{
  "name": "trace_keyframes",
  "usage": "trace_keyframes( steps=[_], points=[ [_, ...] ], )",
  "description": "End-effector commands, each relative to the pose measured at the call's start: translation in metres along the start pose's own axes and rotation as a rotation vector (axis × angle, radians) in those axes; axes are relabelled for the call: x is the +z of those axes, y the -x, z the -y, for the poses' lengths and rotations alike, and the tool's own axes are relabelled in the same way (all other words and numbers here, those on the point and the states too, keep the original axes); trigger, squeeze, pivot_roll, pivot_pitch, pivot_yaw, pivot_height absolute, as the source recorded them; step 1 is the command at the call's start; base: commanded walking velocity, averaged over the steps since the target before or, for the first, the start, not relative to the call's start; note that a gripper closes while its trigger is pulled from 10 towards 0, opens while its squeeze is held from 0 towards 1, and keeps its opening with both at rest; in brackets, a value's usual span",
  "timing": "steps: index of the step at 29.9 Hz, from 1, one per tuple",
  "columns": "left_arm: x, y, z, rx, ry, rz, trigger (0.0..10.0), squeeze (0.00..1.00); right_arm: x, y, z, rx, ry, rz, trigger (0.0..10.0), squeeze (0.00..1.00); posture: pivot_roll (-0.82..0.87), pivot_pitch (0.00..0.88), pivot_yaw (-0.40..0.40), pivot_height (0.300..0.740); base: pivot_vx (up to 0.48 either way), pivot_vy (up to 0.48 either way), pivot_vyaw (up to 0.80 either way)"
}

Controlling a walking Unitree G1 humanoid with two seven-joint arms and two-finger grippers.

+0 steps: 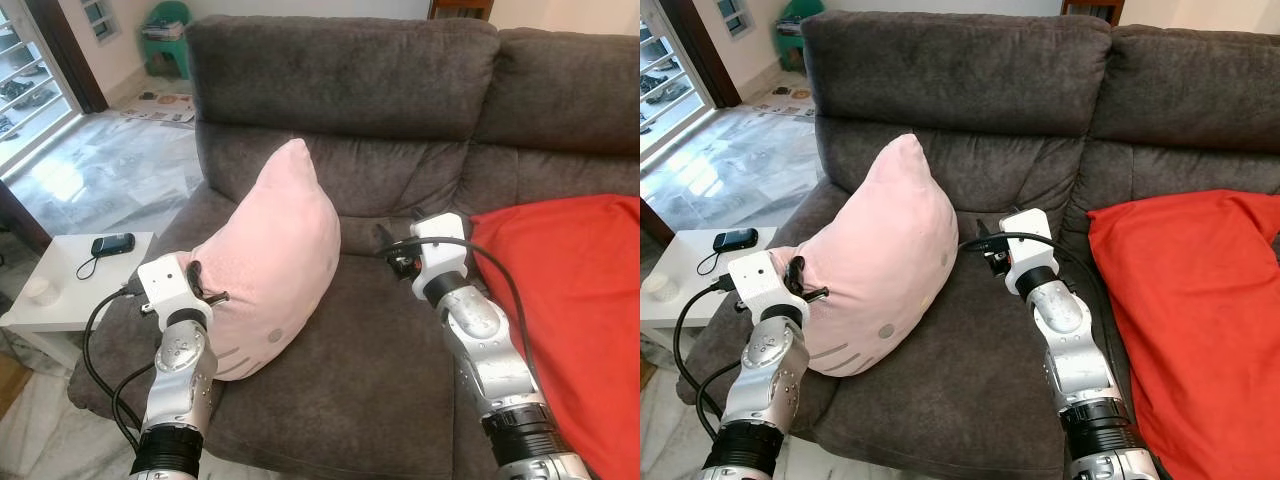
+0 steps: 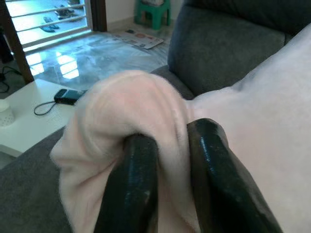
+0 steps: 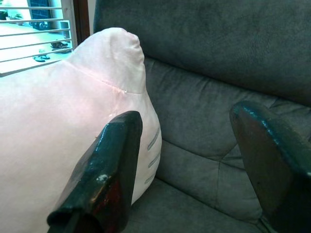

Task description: Move the pillow to the sofa from floor

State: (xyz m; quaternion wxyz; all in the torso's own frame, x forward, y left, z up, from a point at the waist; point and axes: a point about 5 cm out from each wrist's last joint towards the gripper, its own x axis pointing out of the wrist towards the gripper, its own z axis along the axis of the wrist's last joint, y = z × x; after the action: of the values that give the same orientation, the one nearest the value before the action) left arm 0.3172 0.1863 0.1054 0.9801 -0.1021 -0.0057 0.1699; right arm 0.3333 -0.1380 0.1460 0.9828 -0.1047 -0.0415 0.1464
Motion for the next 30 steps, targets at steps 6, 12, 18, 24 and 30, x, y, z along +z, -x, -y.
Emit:
trace_keyframes(
  steps=[6,12,18,24,30],
  points=[
    [0.014,-0.001,-0.008,0.027,-0.029,0.086,10.0,1.00,0.006,0.000,0.000,-0.018,-0.016,0.026,10.0,0.00,-0.06,0.054,0.057,0.740,0.000,0.000,0.00],
    [0.016,0.000,-0.007,0.006,-0.055,0.103,10.0,1.00,0.005,0.000,0.001,-0.029,-0.019,0.027,10.0,0.00,-0.06,0.054,0.058,0.740,0.000,0.000,0.00],
    [0.019,0.006,0.000,-0.070,-0.159,0.145,10.0,0.00,0.001,0.005,0.005,-0.075,-0.054,0.053,10.0,0.00,-0.06,0.051,0.060,0.740,0.000,0.000,0.00],
    [0.018,0.019,0.002,-0.166,-0.326,0.212,10.0,0.00,-0.010,0.022,0.018,-0.189,-0.161,0.088,10.0,0.00,-0.06,0.045,0.055,0.740,0.000,0.000,0.00],
    [0.004,0.035,-0.007,-0.201,-0.419,0.183,10.0,0.00,-0.049,0.057,0.042,-0.371,-0.220,-0.013,10.0,0.00,-0.05,0.034,0.059,0.740,0.000,0.000,0.00]
  ],
)
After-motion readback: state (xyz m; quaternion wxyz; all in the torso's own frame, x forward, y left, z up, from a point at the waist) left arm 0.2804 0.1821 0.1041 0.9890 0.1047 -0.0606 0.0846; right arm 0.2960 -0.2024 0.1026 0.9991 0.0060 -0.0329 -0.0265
